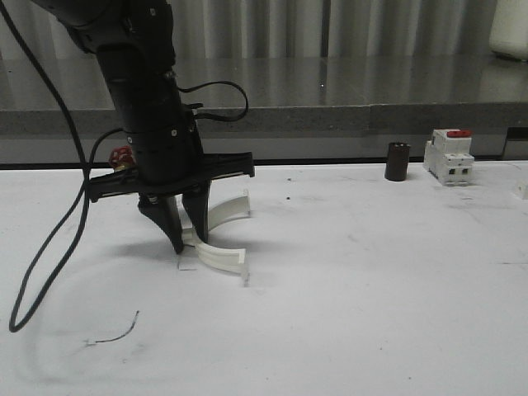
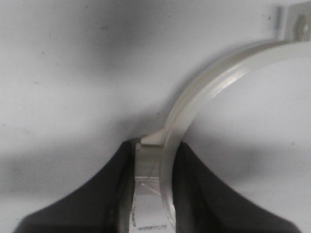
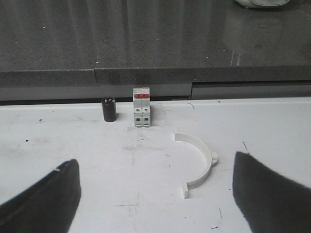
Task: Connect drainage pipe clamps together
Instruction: 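Carry the half-ring with the left gripper to table center, set down, then open the left gripper and lift it away from the half-ring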
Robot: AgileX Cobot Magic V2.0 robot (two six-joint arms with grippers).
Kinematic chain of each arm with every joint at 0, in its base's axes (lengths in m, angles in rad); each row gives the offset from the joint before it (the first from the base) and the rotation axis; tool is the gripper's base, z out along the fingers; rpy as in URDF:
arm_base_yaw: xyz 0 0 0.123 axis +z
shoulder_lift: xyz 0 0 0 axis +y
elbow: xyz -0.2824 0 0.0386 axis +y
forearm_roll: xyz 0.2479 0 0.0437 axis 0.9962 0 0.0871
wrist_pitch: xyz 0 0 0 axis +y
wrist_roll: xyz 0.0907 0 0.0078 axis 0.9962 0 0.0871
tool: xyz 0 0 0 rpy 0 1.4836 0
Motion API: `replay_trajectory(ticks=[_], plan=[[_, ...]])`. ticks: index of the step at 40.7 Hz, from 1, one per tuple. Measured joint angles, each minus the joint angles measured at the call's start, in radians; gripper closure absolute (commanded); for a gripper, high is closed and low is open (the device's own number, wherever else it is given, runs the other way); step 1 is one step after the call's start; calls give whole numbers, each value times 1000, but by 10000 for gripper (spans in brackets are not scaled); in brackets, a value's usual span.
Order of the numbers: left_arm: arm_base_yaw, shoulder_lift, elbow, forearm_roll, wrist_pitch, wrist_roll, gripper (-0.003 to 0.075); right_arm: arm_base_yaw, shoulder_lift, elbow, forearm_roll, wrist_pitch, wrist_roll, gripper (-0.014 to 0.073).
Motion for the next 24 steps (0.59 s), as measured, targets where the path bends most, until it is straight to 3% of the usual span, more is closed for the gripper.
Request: replay_trajectory(ticks=[5,14,24], plan=[[0,0,0,0,0,0,521,0,0,0,0,0,0,-57],[0,1,-2,-11,1,0,288,0,0,0,0,0,0,-57],[0,1,-11,-19,11,12,265,0,0,0,0,0,0,-57]])
